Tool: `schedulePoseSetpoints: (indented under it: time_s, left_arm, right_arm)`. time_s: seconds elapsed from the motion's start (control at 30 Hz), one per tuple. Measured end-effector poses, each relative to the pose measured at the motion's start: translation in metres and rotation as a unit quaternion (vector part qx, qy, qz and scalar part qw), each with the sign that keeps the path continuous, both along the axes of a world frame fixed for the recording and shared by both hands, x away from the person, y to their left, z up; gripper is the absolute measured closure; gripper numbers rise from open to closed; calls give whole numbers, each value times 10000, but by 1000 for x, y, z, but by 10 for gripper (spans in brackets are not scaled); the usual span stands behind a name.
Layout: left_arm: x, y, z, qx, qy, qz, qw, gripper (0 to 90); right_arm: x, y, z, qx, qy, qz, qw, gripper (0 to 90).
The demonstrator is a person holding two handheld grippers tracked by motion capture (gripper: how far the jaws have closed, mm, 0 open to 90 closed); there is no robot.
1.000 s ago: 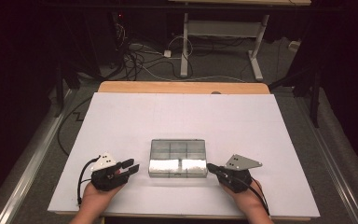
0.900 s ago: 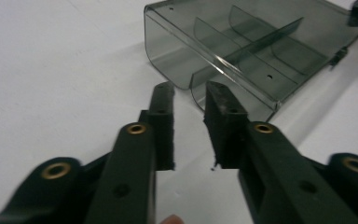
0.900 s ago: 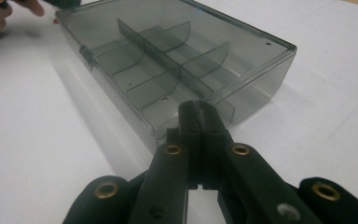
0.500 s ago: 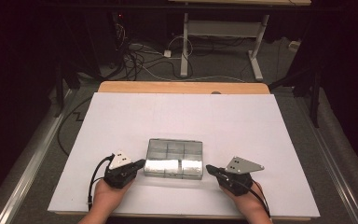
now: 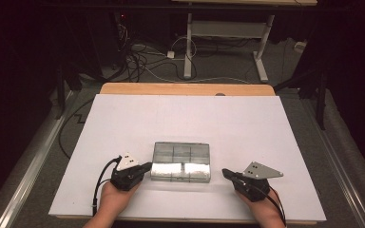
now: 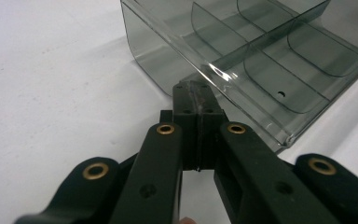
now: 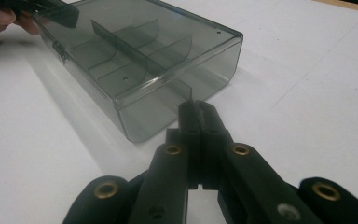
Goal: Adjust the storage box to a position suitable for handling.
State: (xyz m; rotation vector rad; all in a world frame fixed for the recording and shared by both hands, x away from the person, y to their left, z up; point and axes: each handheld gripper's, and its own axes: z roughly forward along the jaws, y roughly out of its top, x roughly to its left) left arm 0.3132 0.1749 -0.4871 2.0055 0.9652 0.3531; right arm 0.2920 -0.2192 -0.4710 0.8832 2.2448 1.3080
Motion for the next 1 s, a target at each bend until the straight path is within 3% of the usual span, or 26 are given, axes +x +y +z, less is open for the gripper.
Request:
schedulePoseSetpoints:
  time_s: [0.13,0.27,0.43,0.57,0.7,0.8,1.0]
  left_arm:
    - [-1,-4,0,-30,40,-171,9998,880]
    - [-5,1,4,-67,-85,-185,9998,879]
    - [-14,19,1,-122,-52,-145,9998,876]
    - [-18,33,4,-224,-143,-61,9996,872]
    - [-17,45,6,-229,-204,7,9995,822]
    - [-19,56,6,-198,-206,54,9996,715]
    - [-23,78,7,-292,-241,315,9988,638]
  right_arm:
    - [0,-2,-1,-2,1,-48,10000,900]
    - [-1,0,0,26,11,4,10000,900]
    - [-3,3,-2,-47,25,100,9999,900]
    - [-1,-2,-6,-8,75,0,10000,900]
    - [-1,-7,-6,-12,42,-131,9999,812]
    - [0,-11,-6,-25,53,-260,9996,688]
    - [-1,-17,-4,9,88,-306,9995,453]
